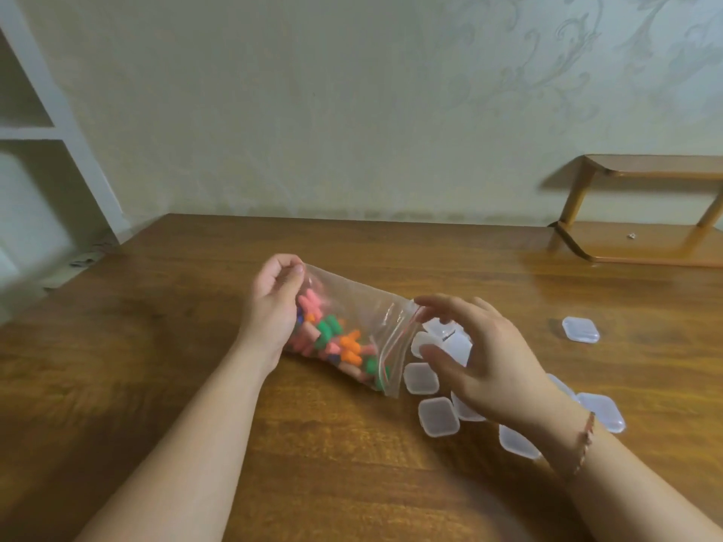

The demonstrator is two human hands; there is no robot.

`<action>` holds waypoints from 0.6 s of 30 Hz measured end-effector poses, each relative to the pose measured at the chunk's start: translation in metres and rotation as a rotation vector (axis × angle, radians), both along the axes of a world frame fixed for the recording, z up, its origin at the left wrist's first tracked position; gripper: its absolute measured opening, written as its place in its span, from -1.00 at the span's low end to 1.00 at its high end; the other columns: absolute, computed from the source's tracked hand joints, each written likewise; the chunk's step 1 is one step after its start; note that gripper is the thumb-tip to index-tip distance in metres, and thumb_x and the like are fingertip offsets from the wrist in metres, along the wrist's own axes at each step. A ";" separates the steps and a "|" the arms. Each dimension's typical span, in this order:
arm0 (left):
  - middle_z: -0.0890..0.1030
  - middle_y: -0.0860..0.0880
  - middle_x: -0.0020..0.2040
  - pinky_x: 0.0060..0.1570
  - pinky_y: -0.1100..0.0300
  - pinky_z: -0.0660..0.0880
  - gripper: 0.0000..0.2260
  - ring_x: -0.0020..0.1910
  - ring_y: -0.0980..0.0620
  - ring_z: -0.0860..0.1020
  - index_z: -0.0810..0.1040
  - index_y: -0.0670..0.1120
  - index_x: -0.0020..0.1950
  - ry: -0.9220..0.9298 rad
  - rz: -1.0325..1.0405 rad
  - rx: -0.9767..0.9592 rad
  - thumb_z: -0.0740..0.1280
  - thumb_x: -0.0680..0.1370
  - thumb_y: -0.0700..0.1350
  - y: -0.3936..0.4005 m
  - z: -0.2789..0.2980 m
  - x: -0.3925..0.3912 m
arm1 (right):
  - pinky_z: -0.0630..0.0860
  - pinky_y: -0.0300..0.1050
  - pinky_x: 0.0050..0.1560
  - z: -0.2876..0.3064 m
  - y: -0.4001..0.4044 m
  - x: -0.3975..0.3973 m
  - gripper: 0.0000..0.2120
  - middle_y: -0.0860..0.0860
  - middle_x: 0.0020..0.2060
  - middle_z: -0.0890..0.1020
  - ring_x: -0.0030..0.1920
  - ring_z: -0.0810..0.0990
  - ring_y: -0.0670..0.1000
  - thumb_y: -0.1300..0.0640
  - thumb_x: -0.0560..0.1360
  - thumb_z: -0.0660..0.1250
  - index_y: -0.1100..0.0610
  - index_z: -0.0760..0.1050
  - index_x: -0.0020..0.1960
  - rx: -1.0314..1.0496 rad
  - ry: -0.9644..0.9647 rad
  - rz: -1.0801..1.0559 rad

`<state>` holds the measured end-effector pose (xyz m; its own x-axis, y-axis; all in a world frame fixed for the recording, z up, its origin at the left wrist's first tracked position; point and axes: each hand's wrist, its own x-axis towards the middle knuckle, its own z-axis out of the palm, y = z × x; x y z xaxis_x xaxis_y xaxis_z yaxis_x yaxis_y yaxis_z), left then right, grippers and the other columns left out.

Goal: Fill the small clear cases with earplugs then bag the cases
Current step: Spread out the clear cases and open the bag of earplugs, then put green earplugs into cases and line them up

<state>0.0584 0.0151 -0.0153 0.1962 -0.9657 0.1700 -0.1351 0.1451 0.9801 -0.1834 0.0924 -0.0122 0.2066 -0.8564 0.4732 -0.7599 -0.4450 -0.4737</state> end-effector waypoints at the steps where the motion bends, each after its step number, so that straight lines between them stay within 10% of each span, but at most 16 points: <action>1: 0.60 0.03 -0.11 -0.14 0.21 0.52 -0.88 -0.12 0.11 0.58 0.54 0.02 0.03 -0.082 0.044 -0.022 0.21 0.67 -0.09 -0.001 0.000 0.001 | 0.50 -0.02 0.14 0.000 0.001 -0.002 -0.49 -0.21 0.19 0.56 0.18 0.49 -0.03 -0.11 0.45 0.31 -0.12 0.38 0.39 0.059 0.109 -0.036; 8: 0.64 0.04 -0.07 -0.22 0.22 0.52 -0.89 -0.18 0.19 0.57 0.57 -0.06 0.01 -0.488 0.199 -0.052 0.25 0.64 -0.14 -0.008 0.003 0.027 | -0.23 0.10 0.53 -0.001 0.007 0.013 -0.24 -0.16 0.57 -0.03 0.57 -0.18 -0.03 -0.49 0.42 -0.22 -0.21 0.03 0.54 0.339 0.585 -0.004; 13: 0.50 -0.02 0.39 0.27 0.03 0.43 -0.61 0.35 -0.03 0.45 0.44 -0.04 0.43 -0.796 0.167 -0.140 0.24 0.63 0.06 -0.003 -0.001 0.017 | 0.00 0.12 0.52 -0.001 0.002 -0.003 -0.34 -0.18 0.56 0.05 0.56 -0.05 -0.01 -0.41 0.46 -0.21 -0.26 0.13 0.50 0.356 0.607 -0.100; 18: 0.37 0.22 0.45 0.46 0.07 0.14 -0.38 0.47 0.18 0.27 0.35 0.14 0.48 -1.103 -0.331 -0.276 0.01 0.52 0.40 0.016 0.004 -0.009 | 0.08 0.16 0.50 0.002 -0.007 -0.035 -0.46 -0.18 0.55 0.11 0.56 -0.01 -0.03 -0.40 0.51 -0.09 -0.31 0.23 0.43 0.420 0.579 -0.174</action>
